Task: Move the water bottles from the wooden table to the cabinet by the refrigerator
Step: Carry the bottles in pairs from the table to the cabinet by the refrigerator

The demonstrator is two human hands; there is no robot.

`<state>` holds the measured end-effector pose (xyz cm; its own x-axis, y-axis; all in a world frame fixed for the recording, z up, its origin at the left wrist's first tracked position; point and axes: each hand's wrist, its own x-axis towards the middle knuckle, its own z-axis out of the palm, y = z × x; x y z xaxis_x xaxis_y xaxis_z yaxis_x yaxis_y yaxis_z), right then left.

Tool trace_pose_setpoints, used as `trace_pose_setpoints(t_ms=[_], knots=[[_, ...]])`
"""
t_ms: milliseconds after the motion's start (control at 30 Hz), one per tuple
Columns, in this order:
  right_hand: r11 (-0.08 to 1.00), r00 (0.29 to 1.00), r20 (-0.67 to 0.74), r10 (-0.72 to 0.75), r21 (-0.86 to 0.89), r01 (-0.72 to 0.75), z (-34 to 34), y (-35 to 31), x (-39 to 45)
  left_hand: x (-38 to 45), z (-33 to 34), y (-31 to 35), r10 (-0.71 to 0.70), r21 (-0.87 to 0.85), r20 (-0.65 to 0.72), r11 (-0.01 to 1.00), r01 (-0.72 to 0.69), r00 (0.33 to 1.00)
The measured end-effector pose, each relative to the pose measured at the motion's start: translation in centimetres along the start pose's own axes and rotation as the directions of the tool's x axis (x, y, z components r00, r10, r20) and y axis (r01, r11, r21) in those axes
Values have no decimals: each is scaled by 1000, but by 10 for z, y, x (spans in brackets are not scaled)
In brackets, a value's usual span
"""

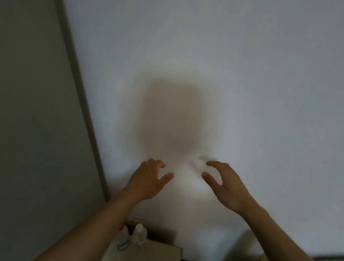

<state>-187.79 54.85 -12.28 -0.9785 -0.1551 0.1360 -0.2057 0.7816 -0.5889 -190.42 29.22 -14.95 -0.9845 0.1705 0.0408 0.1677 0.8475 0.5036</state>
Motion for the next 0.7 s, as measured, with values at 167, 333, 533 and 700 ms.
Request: trace_pose_setpoints(t_ms=[167,333,533,700], knots=[[979,970,-152,190,-49,-200,-19,0,-73,3,34,24,208,-31,112,978,-206,972],[919,880,-307,362,-38,-392,-32,-7,-152,-9,48,69,391,-27,192,919,-393,900],[829,752,-460,472,-58,-556,-61,-5,-255,-52,58,147,544,-24,276,828,-560,793],[778,638,-570,517,3,-628,-94,1,-345,-108,76,227,637,-71,259,762,-643,726]])
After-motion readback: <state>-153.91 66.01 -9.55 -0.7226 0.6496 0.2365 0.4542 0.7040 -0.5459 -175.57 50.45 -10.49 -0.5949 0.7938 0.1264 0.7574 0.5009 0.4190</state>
